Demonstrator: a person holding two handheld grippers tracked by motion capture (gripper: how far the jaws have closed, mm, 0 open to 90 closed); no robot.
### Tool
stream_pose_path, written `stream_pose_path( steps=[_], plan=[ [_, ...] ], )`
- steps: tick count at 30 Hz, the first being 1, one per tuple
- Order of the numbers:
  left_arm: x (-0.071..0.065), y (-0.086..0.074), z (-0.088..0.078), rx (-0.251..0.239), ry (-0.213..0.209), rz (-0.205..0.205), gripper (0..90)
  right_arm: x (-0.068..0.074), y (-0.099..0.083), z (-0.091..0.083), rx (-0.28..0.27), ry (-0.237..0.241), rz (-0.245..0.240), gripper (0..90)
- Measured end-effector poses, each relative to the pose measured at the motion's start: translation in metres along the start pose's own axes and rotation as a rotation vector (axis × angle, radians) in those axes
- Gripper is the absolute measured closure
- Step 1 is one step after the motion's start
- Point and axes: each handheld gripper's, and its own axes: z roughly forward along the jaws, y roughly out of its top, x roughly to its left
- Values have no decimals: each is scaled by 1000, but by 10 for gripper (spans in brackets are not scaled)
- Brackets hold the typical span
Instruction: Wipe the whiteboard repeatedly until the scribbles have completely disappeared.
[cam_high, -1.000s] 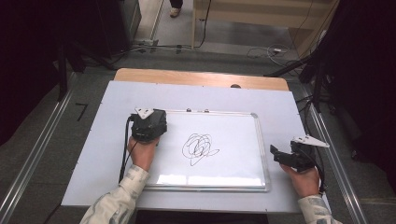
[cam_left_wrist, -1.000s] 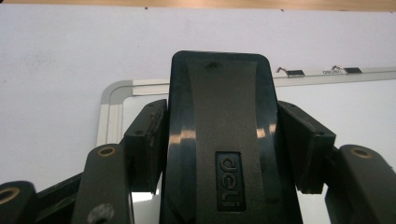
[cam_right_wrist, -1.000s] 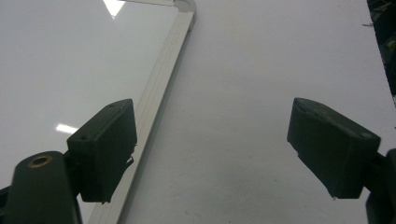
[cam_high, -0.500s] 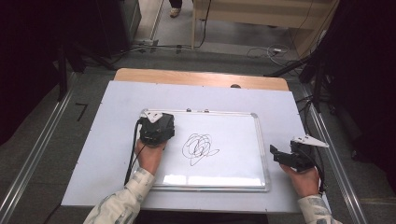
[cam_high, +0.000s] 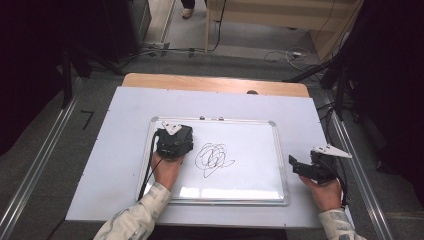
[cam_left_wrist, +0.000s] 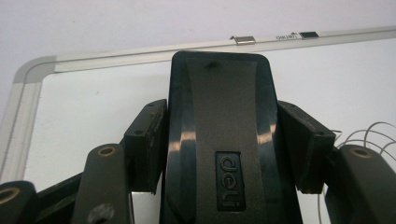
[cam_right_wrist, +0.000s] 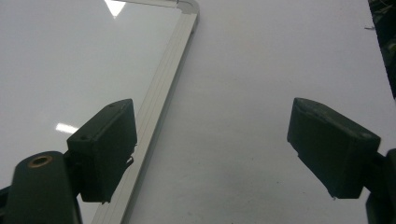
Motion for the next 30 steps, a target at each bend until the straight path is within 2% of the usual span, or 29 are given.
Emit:
stream_pose_path(
  steps=[21, 30],
  plan=[
    [-16, -8, 10, 47, -17, 45, 396, 0, 0, -1, -4, 3, -1, 143],
    [-19, -8, 11, 50, -12, 57, 397, 0, 0, -1, -5, 4, -4, 142]
  ],
)
